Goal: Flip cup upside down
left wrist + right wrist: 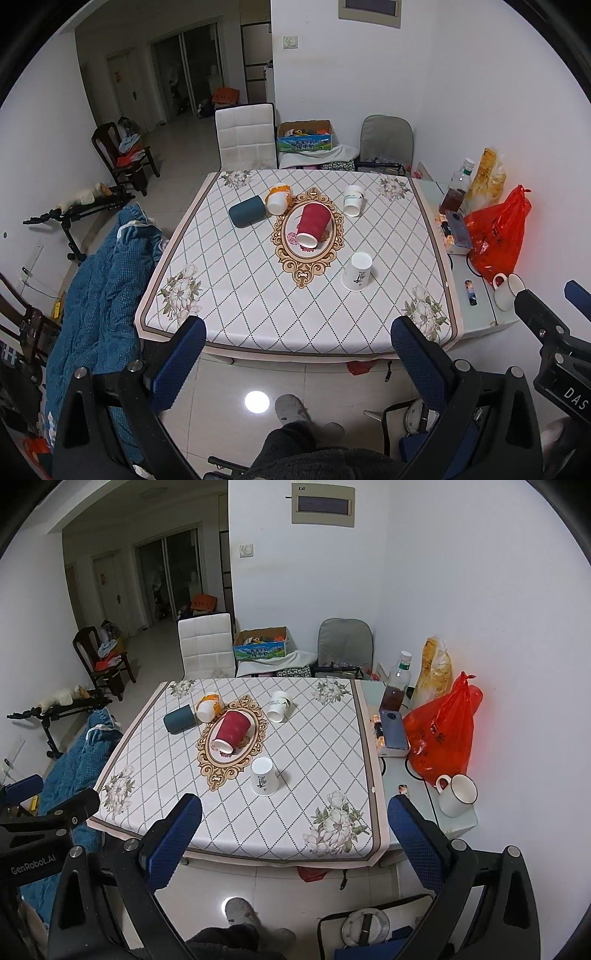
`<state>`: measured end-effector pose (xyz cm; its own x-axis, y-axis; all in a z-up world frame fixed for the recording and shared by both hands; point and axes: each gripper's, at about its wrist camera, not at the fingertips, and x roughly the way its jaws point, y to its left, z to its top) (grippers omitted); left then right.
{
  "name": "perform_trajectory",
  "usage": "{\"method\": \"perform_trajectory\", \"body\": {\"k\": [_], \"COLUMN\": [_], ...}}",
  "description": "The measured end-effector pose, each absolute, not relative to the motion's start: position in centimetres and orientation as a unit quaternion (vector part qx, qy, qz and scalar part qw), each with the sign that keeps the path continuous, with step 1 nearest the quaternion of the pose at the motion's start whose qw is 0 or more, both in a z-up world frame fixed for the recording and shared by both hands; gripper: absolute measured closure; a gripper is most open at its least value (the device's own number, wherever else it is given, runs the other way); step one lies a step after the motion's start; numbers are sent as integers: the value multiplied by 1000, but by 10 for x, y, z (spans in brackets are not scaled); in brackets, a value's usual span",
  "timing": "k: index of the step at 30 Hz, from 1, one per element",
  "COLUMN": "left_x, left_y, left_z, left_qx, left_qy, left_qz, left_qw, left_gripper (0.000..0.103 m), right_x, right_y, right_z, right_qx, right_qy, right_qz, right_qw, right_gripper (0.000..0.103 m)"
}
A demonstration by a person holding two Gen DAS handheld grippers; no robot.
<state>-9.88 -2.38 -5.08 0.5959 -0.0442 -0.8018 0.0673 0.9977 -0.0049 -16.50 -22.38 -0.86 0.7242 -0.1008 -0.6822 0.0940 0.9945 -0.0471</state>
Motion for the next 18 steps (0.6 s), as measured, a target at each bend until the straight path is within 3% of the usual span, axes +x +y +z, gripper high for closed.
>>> {"method": "perform_trajectory", "body": {"k": [18], "left_x": [-102], "left_y": [-20], "left_z": [-47], "left_qx": [13], "left_qy": [447], "left_qz": [-32], "left_qw": [894], "left_gripper": [1], "right_x": [-170], "right_y": [-219], "right_z": [-5], "right_qx": [-6], "right_qy": [368], "right_qz": [-49], "right_qw": [928], "right_gripper": [1]}}
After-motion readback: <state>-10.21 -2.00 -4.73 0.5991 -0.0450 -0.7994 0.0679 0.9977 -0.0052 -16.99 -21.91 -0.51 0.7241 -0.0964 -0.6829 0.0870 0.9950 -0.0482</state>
